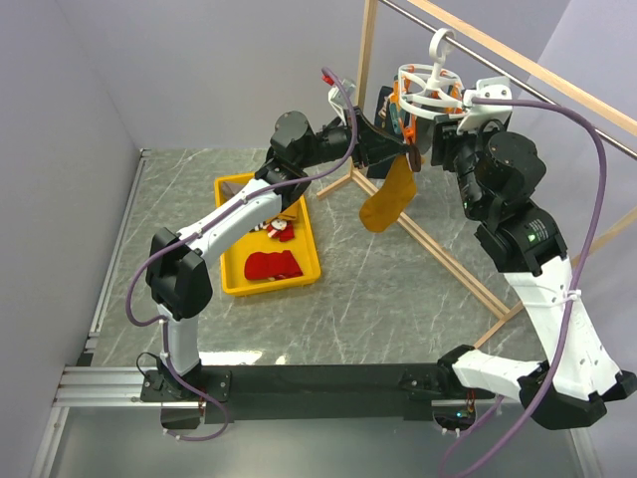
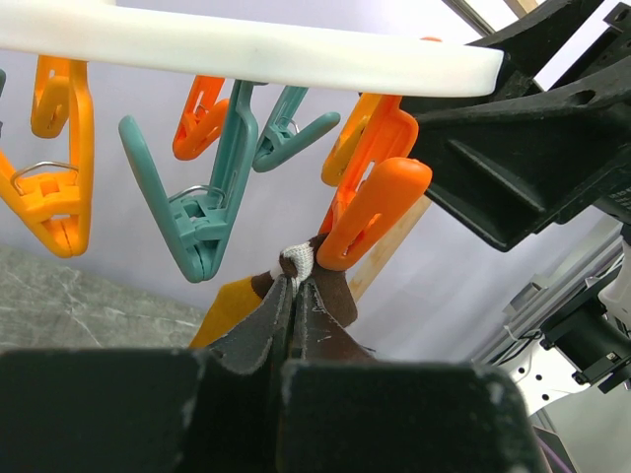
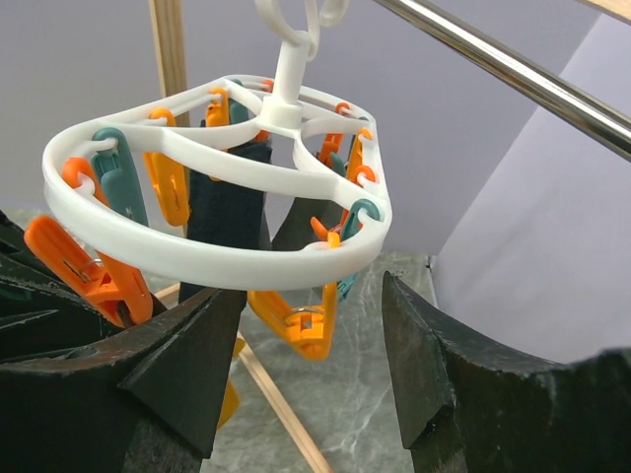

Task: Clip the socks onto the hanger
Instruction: Open the clamp at the hanger.

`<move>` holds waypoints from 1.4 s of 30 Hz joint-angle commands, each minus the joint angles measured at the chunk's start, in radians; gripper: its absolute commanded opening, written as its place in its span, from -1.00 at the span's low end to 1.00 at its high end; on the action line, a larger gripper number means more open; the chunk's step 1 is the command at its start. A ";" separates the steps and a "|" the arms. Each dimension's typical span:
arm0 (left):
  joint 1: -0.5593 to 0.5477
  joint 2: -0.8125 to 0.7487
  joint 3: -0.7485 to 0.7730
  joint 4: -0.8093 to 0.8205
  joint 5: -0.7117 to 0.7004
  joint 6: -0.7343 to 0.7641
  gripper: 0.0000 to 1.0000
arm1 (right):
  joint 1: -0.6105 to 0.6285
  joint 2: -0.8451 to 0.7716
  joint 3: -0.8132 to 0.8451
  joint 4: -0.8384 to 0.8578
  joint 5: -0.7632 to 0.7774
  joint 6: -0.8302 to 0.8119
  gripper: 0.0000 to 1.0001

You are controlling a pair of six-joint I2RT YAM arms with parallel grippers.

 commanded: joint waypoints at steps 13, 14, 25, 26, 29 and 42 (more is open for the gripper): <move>0.002 -0.048 0.041 0.052 0.020 0.005 -0.99 | -0.019 0.015 -0.016 0.090 -0.012 -0.057 0.01; 0.002 -0.048 0.041 0.050 0.019 0.005 -0.99 | -0.018 0.013 -0.016 0.091 -0.017 -0.056 -0.07; 0.002 -0.051 0.034 0.057 0.011 0.002 -0.99 | -0.019 0.004 -0.036 0.099 -0.052 -0.040 -0.82; 0.002 -0.051 0.034 0.054 0.010 0.005 -0.99 | -0.019 0.003 -0.043 0.102 -0.054 -0.040 -0.87; 0.002 -0.056 0.032 0.046 0.008 0.008 -0.99 | -0.022 -0.005 -0.057 0.110 -0.055 -0.036 -0.90; 0.025 -0.322 -0.168 -0.313 -0.289 0.204 0.61 | -0.076 -0.036 -0.077 0.124 -0.106 0.038 -0.92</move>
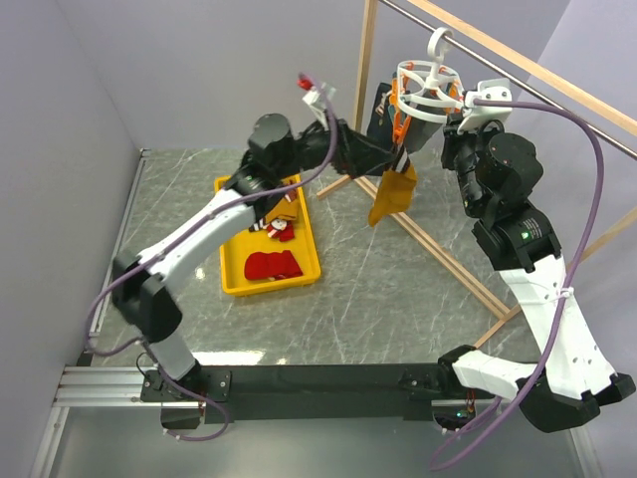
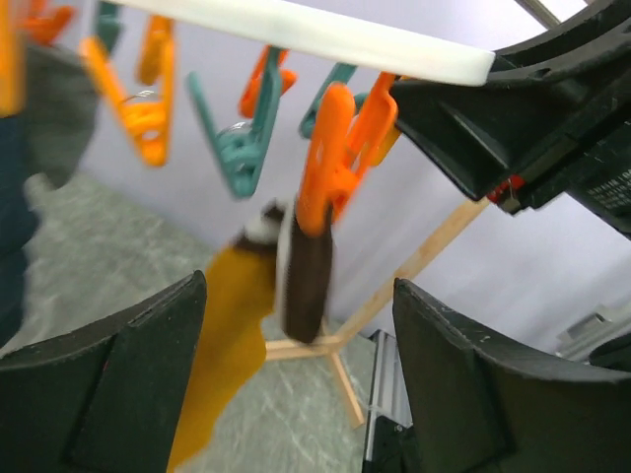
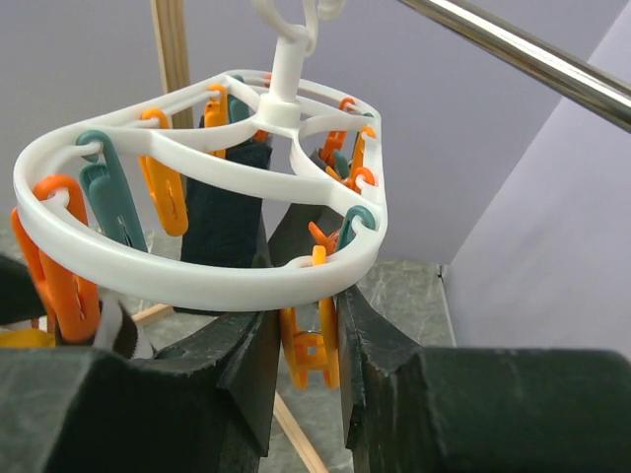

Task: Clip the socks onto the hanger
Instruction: Open the clamp at the hanger, then pick up the sock from the bin.

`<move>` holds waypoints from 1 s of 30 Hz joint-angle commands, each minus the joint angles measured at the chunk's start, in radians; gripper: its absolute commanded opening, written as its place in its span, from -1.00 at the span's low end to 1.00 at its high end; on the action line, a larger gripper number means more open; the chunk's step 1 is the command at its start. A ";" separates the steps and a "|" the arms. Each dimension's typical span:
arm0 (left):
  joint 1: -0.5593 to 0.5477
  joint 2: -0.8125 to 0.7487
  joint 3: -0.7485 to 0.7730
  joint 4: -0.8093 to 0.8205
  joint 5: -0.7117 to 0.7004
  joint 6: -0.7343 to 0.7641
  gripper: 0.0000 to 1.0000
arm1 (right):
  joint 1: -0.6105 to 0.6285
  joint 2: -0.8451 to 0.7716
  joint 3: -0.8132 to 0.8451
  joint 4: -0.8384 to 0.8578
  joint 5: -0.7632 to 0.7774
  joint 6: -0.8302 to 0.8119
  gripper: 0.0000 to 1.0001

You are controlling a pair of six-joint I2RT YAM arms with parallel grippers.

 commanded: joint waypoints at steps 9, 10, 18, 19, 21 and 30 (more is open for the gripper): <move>0.090 -0.441 -0.375 -0.437 -0.639 0.169 0.81 | -0.021 -0.023 0.003 0.042 -0.041 0.045 -0.93; 0.113 -0.450 -0.397 -0.461 -0.704 0.156 0.81 | -0.021 -0.023 0.007 0.040 -0.044 0.048 -0.93; 0.220 -0.457 -0.592 -0.560 -0.804 0.000 0.80 | -0.021 -0.020 0.014 0.037 -0.053 0.058 -0.93; 0.237 -0.450 -0.604 -0.558 -0.807 -0.102 0.80 | -0.023 -0.020 0.016 0.036 -0.050 0.058 -0.93; 0.240 -0.441 -0.655 -0.509 -0.830 -0.198 0.79 | -0.021 -0.017 0.019 0.030 -0.049 0.061 -0.93; 0.257 -0.343 -0.778 -0.328 -0.997 -0.687 0.67 | -0.021 -0.004 0.037 0.022 -0.055 0.060 -0.94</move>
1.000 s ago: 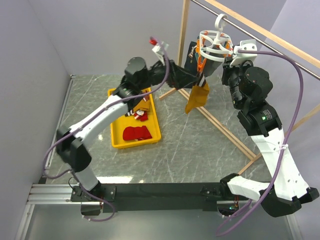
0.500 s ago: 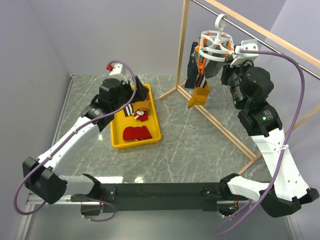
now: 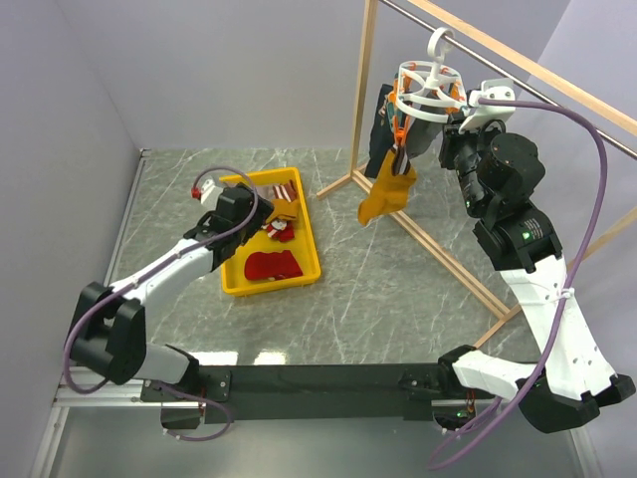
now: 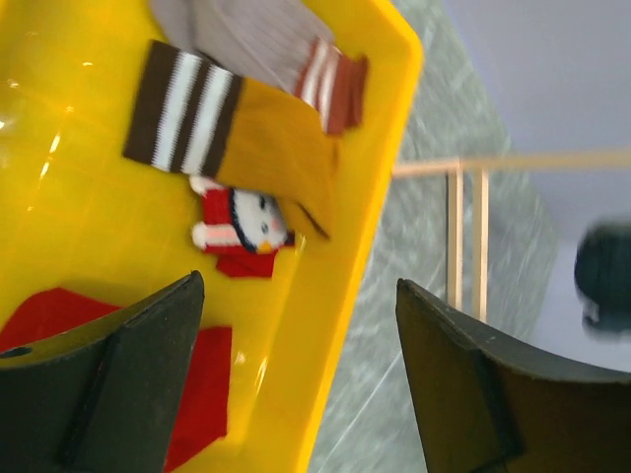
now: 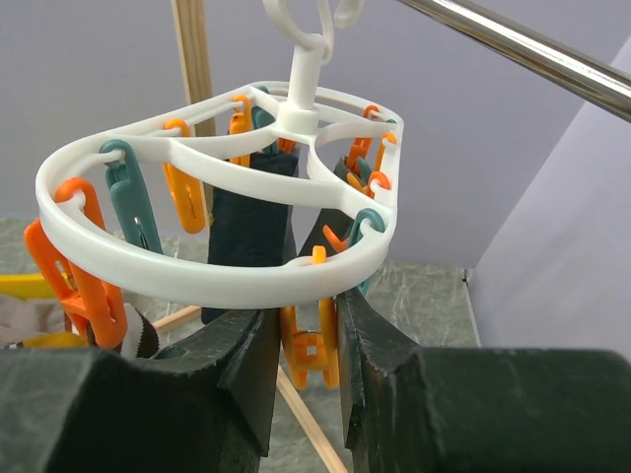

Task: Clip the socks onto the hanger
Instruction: Pick up the sock from the bin.

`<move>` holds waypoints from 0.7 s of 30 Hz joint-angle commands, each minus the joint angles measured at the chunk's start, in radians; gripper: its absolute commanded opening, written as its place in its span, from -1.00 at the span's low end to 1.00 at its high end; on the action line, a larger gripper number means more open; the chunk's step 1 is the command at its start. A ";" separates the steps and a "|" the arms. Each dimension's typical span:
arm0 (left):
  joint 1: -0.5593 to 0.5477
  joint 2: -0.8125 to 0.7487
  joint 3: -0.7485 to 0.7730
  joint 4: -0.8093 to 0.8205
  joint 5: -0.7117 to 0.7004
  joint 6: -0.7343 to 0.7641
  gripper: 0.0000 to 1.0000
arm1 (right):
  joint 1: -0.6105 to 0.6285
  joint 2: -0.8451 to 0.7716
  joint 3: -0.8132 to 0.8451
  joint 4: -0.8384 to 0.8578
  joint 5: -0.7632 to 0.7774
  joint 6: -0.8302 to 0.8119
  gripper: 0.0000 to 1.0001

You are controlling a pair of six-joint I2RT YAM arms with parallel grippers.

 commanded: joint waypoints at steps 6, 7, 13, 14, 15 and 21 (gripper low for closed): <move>0.040 0.135 0.014 0.122 -0.177 -0.321 0.52 | -0.009 0.008 0.043 0.013 -0.016 0.007 -0.93; 0.062 0.156 0.013 0.155 -0.152 -0.309 0.50 | -0.008 0.008 0.043 0.013 -0.014 0.007 -0.94; 0.125 0.331 0.065 0.327 -0.023 -0.096 0.42 | -0.009 0.005 0.042 0.021 -0.007 -0.009 -0.94; 0.128 0.361 0.069 0.334 0.003 -0.074 0.39 | -0.008 0.002 0.042 0.022 -0.004 -0.013 -0.93; 0.135 0.374 0.069 0.356 0.009 -0.041 0.37 | -0.009 0.002 0.045 0.025 -0.004 -0.013 -0.94; 0.151 0.452 0.056 0.438 0.050 0.035 0.33 | -0.008 0.004 0.048 0.016 -0.004 -0.021 -0.94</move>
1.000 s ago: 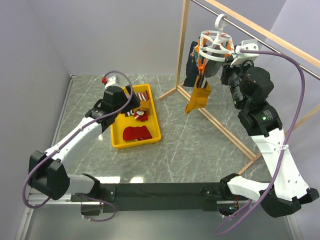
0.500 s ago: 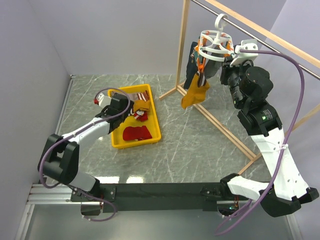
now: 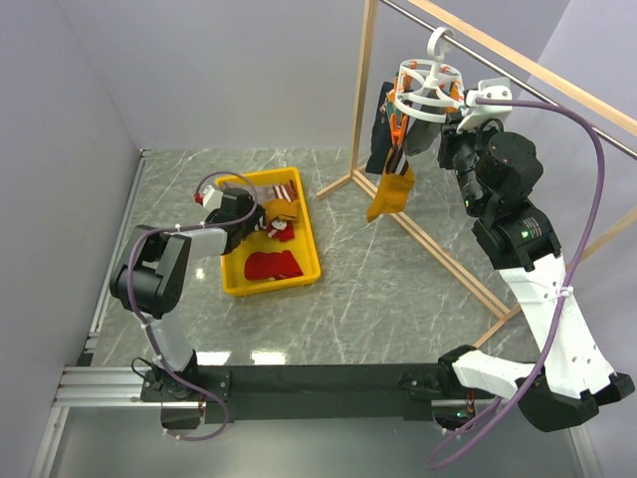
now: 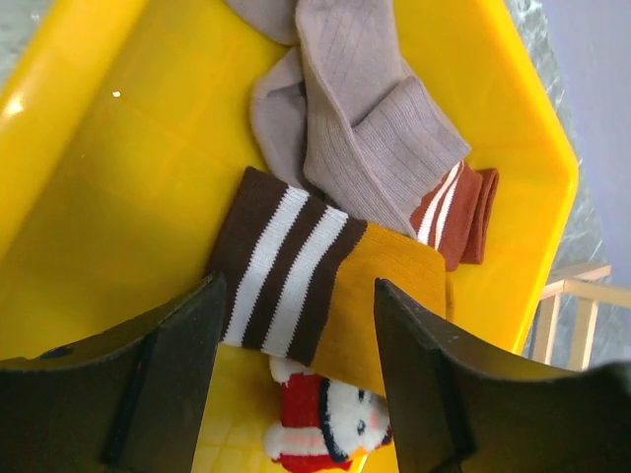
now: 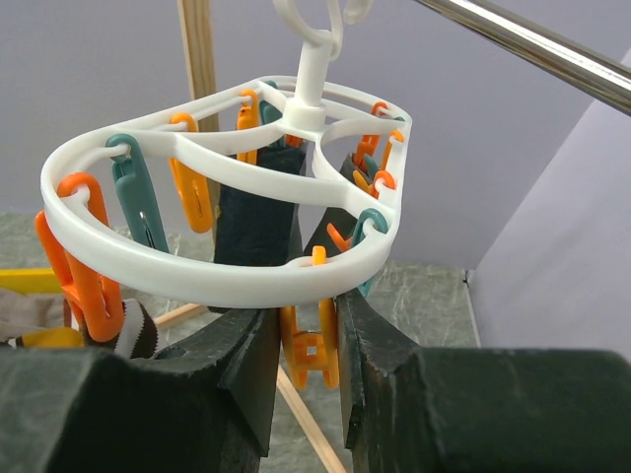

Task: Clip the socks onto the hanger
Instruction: Pick up the sock from the bin.

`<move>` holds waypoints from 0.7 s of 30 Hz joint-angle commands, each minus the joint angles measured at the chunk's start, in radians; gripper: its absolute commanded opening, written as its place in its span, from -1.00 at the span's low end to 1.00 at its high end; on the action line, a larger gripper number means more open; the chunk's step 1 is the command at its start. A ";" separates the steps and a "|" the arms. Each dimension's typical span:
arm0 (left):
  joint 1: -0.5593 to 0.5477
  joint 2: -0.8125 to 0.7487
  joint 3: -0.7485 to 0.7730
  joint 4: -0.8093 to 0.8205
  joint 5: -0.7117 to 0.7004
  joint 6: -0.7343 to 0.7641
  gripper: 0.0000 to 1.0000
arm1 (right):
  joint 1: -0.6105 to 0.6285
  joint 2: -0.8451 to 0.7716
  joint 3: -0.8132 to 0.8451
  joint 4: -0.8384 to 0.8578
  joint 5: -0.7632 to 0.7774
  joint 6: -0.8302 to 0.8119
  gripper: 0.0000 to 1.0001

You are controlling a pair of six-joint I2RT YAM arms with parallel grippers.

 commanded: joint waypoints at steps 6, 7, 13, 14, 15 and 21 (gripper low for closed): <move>0.012 0.055 0.081 0.015 0.019 0.107 0.39 | -0.007 -0.009 0.043 0.022 0.020 -0.025 -0.93; 0.010 0.052 0.081 0.008 0.016 0.110 0.42 | -0.007 -0.010 0.040 0.024 0.020 -0.026 -0.94; 0.007 0.005 0.080 -0.034 -0.015 0.152 0.53 | -0.009 -0.009 0.032 0.024 0.017 -0.022 -0.94; 0.007 -0.010 0.078 -0.043 -0.025 0.152 0.55 | -0.009 -0.009 0.030 0.024 0.017 -0.022 -0.94; 0.006 -0.018 0.073 -0.055 -0.033 0.156 0.55 | -0.010 -0.009 0.030 0.024 0.017 -0.020 -0.94; -0.004 -0.044 0.069 -0.058 -0.050 0.196 0.57 | -0.009 -0.001 0.038 0.022 0.011 -0.013 -0.94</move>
